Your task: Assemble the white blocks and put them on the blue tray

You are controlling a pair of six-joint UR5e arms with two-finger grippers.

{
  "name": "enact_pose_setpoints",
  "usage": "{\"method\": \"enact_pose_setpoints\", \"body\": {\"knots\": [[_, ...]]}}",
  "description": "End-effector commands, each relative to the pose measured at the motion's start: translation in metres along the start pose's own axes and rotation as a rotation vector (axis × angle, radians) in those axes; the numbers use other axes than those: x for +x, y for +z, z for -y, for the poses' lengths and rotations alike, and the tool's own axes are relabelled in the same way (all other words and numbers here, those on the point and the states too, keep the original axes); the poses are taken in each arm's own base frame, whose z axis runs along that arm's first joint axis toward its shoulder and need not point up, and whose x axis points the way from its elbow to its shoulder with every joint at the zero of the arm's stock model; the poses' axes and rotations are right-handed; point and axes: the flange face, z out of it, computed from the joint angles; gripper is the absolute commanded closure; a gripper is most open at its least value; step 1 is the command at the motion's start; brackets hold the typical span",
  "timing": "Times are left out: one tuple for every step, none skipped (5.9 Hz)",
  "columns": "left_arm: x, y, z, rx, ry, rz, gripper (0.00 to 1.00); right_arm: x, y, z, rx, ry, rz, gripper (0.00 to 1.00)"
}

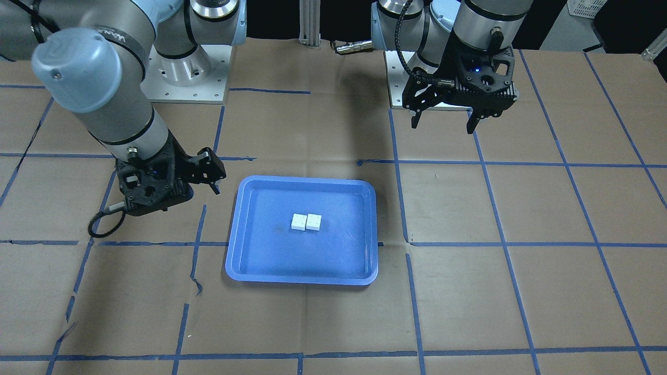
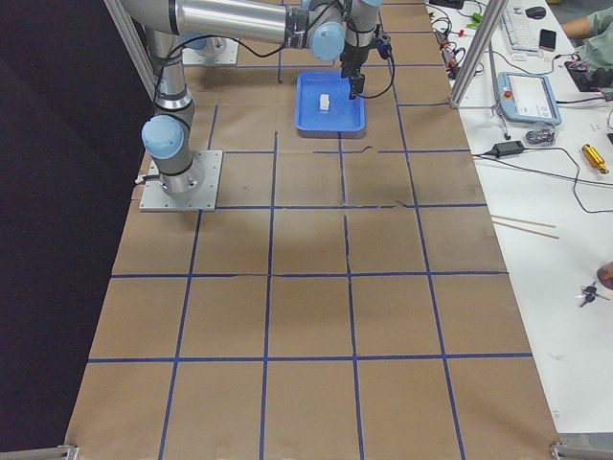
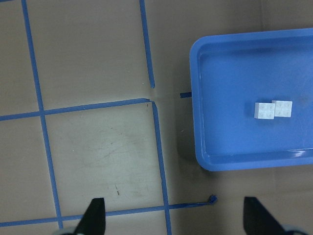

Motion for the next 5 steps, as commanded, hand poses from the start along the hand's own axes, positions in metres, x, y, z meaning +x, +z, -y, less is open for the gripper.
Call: {"method": "enact_pose_setpoints", "body": {"knots": [[0.000, 0.000, 0.000, -0.001, 0.000, -0.002, 0.01, -0.001, -0.051, -0.021, -0.061, 0.115, -0.029, 0.00], [0.000, 0.000, 0.000, 0.000, 0.000, -0.002, 0.01, -0.001, -0.063, -0.033, -0.052, 0.135, -0.034, 0.00], [0.000, 0.000, 0.000, 0.000, 0.000, -0.002, 0.01, 0.001, -0.068, -0.039, -0.044, 0.136, -0.058, 0.00], [0.000, 0.000, 0.000, 0.000, 0.000, -0.002, 0.01, 0.001, -0.067, -0.041, -0.052, 0.138, -0.056, 0.00], [0.000, 0.000, 0.000, 0.000, 0.000, 0.000, 0.01, 0.001, -0.066, -0.044, -0.058, 0.141, -0.055, 0.00]]}}
